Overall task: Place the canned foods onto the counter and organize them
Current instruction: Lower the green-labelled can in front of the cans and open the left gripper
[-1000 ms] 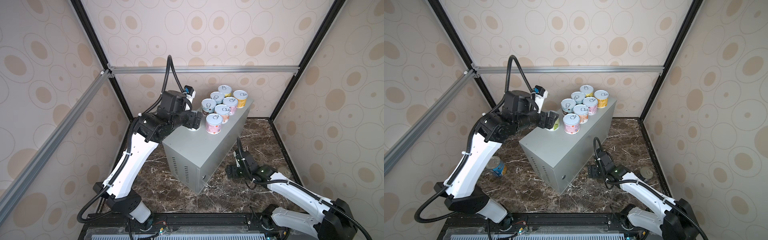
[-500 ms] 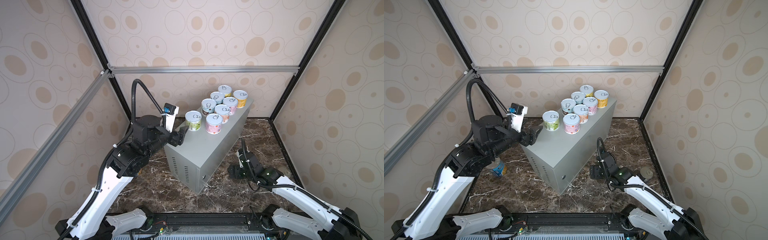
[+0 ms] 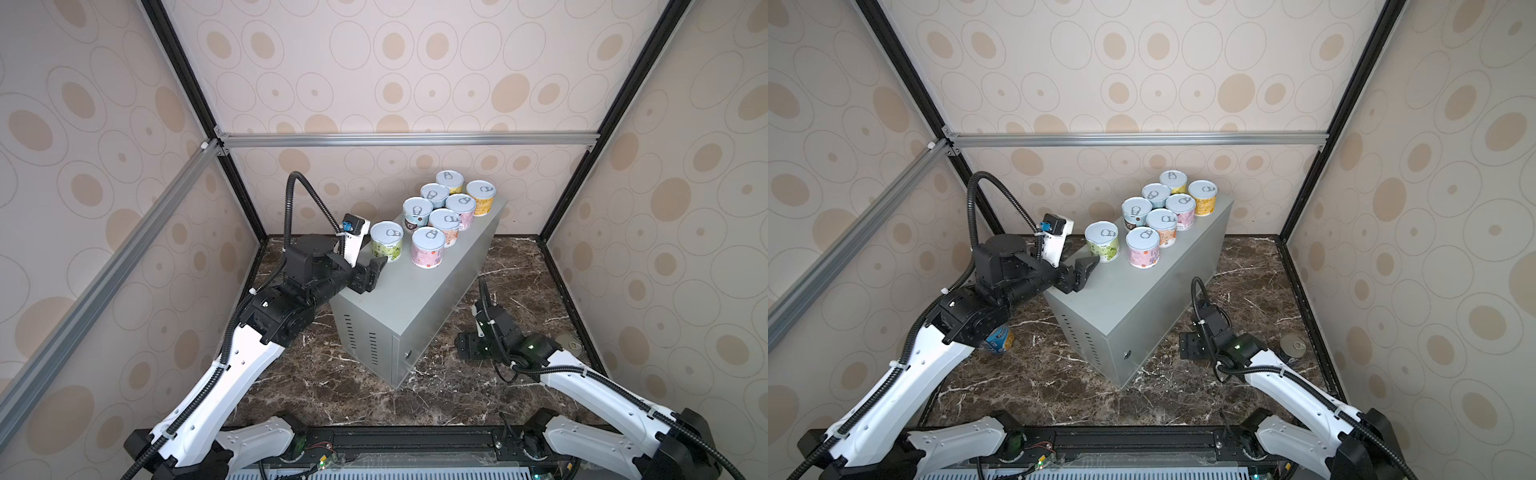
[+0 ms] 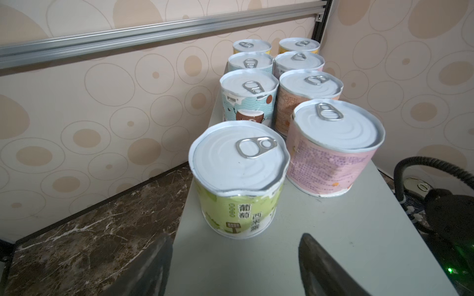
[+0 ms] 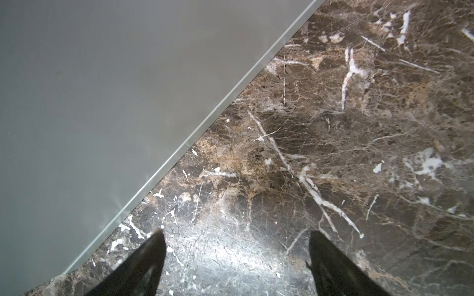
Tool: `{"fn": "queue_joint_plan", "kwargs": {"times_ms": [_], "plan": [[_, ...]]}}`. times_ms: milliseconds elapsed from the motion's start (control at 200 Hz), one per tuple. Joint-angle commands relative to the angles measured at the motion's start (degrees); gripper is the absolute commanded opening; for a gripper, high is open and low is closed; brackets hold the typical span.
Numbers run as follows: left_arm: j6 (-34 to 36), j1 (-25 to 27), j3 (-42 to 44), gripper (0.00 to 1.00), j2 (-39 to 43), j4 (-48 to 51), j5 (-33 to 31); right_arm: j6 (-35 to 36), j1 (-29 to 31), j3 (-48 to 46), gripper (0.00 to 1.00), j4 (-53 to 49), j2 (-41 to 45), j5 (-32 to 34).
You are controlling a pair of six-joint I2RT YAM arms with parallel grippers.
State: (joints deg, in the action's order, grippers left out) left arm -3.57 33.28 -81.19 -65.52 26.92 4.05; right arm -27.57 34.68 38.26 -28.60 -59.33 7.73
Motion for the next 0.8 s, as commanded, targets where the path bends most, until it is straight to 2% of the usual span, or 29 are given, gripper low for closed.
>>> {"fn": "queue_joint_plan", "kwargs": {"times_ms": [0, 420, 795], "plan": [[1.45, -1.54, -1.23, 0.76, -1.65, -3.29, 3.57, 0.15, -0.26, -0.99, 0.90, 1.16, -0.77, 1.15], [1.55, -2.85, -2.04, 0.76, -5.21, -7.24, 8.89, 1.99, -0.31, -0.22, 0.91, 3.60, -4.40, 1.24], [2.08, -2.87, -4.29, 0.73, -8.88, -8.36, 10.79, 2.95, -0.27, 0.96, 0.91, 4.58, -7.64, 0.66]]}}
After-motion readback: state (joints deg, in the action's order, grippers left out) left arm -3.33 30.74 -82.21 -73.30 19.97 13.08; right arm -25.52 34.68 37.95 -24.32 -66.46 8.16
